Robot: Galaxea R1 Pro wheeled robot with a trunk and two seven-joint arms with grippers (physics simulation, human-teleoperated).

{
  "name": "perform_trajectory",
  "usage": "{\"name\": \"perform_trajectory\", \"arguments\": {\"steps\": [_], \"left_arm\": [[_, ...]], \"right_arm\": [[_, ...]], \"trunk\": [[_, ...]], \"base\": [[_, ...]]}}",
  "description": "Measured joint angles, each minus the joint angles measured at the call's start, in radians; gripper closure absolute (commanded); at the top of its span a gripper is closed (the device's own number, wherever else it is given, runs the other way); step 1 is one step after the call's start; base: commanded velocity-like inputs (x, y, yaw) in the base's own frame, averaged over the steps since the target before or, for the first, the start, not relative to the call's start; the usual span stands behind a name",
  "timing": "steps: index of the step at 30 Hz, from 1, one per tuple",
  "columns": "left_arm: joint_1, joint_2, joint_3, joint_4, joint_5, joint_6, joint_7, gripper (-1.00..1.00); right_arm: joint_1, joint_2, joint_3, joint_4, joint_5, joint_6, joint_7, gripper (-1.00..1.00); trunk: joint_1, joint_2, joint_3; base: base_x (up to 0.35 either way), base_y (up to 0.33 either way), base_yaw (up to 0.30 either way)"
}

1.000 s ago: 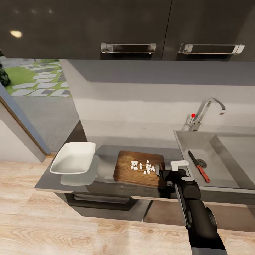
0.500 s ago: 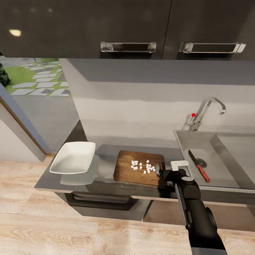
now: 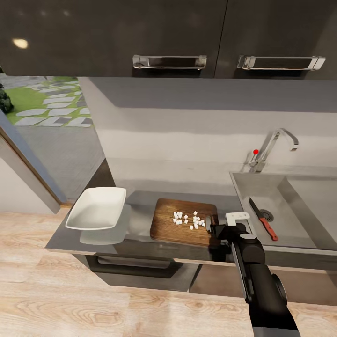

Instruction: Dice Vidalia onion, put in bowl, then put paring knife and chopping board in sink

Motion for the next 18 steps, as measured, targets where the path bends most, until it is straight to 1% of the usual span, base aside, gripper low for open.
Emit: {"name": "perform_trajectory", "arguments": {"steps": [5, 18], "left_arm": [[0.0, 0.0, 0.0, 0.0, 0.0, 0.0, 0.0, -1.0], [0.0, 0.0, 0.0, 0.001, 0.0, 0.0, 0.0, -1.0]], "right_arm": [[0.0, 0.0, 0.0, 0.0, 0.0, 0.0, 0.0, -1.0], [0.0, 0.0, 0.0, 0.0, 0.0, 0.0, 0.0, -1.0]], "trunk": [[0.0, 0.0, 0.0], [0.0, 0.0, -0.01]], "base": [[0.08, 0.0, 0.0], [0.005, 0.0, 0.0]]}}
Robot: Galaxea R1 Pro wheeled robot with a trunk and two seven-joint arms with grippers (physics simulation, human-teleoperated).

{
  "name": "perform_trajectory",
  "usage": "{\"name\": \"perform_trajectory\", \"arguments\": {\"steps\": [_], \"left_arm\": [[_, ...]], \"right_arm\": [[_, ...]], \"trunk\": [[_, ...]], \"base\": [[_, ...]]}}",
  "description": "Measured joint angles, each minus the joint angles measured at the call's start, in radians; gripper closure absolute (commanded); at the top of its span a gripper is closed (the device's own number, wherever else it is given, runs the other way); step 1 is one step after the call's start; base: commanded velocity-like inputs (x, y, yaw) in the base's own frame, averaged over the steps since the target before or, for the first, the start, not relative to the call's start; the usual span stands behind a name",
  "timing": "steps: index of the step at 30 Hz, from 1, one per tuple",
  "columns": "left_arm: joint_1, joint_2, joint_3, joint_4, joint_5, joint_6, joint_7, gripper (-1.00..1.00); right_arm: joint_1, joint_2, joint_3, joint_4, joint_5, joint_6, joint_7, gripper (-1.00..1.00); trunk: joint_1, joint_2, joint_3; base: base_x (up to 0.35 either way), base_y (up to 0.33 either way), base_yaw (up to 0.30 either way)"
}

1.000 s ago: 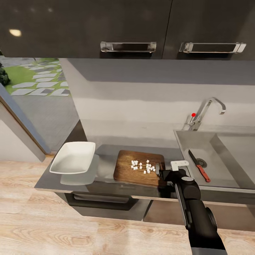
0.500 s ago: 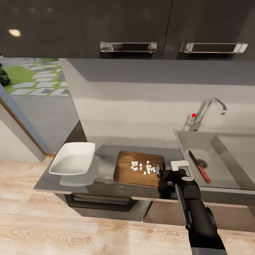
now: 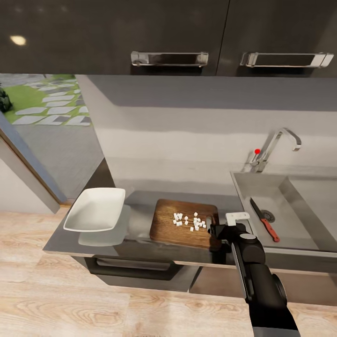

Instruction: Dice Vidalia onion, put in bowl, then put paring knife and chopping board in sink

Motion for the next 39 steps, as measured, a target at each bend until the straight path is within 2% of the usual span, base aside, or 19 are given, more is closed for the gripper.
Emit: {"name": "perform_trajectory", "arguments": {"steps": [14, 39], "left_arm": [[0.0, 0.0, 0.0, 0.0, 0.0, 0.0, 0.0, -1.0], [0.0, 0.0, 0.0, 0.01, 0.0, 0.0, 0.0, -1.0]], "right_arm": [[0.0, 0.0, 0.0, 0.0, 0.0, 0.0, 0.0, -1.0], [0.0, 0.0, -0.001, 0.0, 0.0, 0.0, 0.0, -1.0]], "trunk": [[0.0, 0.0, -0.011], [0.0, 0.0, -0.014]], "base": [[0.0, 0.0, 0.0], [0.03, 0.01, 0.0]]}}
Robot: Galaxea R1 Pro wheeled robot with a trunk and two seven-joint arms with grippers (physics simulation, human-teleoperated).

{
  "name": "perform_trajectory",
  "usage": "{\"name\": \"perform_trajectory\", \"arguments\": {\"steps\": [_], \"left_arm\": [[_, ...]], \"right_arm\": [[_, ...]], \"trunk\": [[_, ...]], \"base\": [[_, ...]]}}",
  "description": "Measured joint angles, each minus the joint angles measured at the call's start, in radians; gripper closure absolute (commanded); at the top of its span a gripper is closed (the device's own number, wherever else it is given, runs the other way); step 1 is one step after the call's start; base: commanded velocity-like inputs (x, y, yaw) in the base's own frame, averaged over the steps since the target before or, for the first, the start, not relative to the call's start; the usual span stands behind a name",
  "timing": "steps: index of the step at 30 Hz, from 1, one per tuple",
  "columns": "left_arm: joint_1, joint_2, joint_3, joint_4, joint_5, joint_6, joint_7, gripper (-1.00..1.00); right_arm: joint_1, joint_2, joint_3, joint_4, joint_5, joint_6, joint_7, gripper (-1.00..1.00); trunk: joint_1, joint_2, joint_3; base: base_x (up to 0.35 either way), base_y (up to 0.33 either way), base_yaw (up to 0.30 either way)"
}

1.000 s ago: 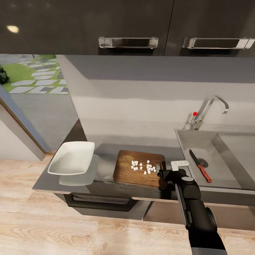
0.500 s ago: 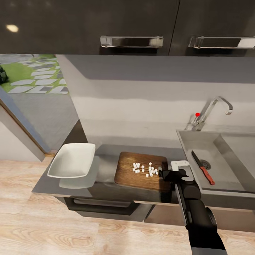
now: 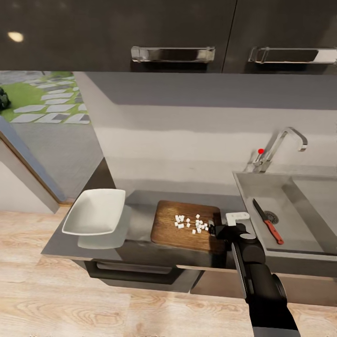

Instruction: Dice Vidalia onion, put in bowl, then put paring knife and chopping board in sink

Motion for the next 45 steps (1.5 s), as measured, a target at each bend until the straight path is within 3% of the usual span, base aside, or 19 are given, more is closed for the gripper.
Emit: {"name": "perform_trajectory", "arguments": {"steps": [35, 36, 45], "left_arm": [[0.0, 0.0, 0.0, 0.003, 0.0, 0.0, 0.0, -1.0], [0.0, 0.0, 0.0, 0.003, 0.0, 0.0, 0.0, -1.0], [0.0, 0.0, 0.0, 0.004, 0.0, 0.0, 0.0, -1.0]], "right_arm": [[0.0, -0.003, -0.001, 0.003, -0.012, -0.004, -0.002, -1.0], [0.0, -0.003, -0.001, 0.003, -0.012, -0.004, -0.002, 1.0], [0.0, -0.001, -0.001, 0.005, -0.021, -0.004, -0.003, 1.0]], "trunk": [[0.0, 0.0, -0.006], [0.0, 0.0, -0.006], [0.0, 0.0, -0.006]], "base": [[-0.001, -0.002, 0.0], [0.0, 0.0, 0.0], [0.0, 0.0, 0.0]]}}
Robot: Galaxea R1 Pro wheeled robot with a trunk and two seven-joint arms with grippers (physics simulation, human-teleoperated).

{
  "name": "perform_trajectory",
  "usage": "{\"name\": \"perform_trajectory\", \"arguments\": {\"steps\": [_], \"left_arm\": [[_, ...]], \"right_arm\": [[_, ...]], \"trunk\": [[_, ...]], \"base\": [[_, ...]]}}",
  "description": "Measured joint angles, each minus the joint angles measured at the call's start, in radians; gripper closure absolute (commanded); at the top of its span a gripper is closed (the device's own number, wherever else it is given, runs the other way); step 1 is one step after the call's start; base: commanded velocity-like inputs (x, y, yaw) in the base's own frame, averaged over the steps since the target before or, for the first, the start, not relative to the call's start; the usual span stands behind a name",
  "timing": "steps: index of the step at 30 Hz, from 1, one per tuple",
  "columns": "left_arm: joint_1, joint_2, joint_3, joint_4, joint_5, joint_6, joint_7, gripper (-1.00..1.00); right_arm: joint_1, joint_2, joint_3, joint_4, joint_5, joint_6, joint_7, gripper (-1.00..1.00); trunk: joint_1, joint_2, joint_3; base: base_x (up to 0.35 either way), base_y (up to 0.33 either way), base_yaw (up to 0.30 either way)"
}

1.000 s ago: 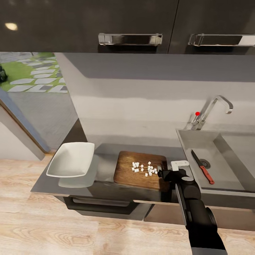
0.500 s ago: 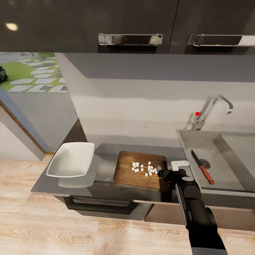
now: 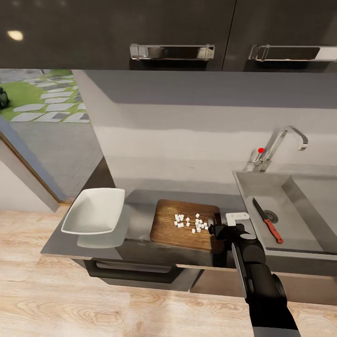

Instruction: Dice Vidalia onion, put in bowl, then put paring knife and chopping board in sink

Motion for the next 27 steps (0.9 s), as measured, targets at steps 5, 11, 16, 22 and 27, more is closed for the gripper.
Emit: {"name": "perform_trajectory", "arguments": {"steps": [5, 11, 16, 22, 27], "left_arm": [[0.0, 0.0, 0.0, 0.0, 0.0, 0.0, 0.0, -1.0], [0.0, 0.0, 0.0, 0.0, 0.0, 0.0, 0.0, -1.0], [0.0, 0.0, 0.0, 0.0, 0.0, 0.0, 0.0, -1.0], [0.0, 0.0, 0.0, 0.0, 0.0, 0.0, 0.0, -1.0], [0.0, 0.0, 0.0, -0.001, 0.0, 0.0, 0.0, -1.0]], "right_arm": [[0.0, 0.0, 0.0, 0.0, 0.0, 0.0, 0.0, 1.0], [0.0, 0.0, 0.0, 0.0, 0.001, 0.0, 0.0, 1.0], [0.0, 0.0, -0.001, -0.001, 0.002, 0.0, 0.0, 1.0], [0.0, 0.0, -0.002, 0.001, 0.003, 0.0, 0.0, 1.0], [0.0, 0.0, -0.002, 0.004, 0.018, 0.004, 0.004, 1.0]], "trunk": [[0.0, 0.0, 0.0], [0.0, 0.0, 0.0], [0.0, 0.0, 0.0], [0.0, 0.0, 0.001], [0.0, 0.0, 0.007]], "base": [[0.0, 0.0, 0.0], [0.0, 0.0, 0.0], [0.0, 0.0, 0.0], [0.0, 0.0, 0.0], [0.0, 0.0, 0.0]]}}
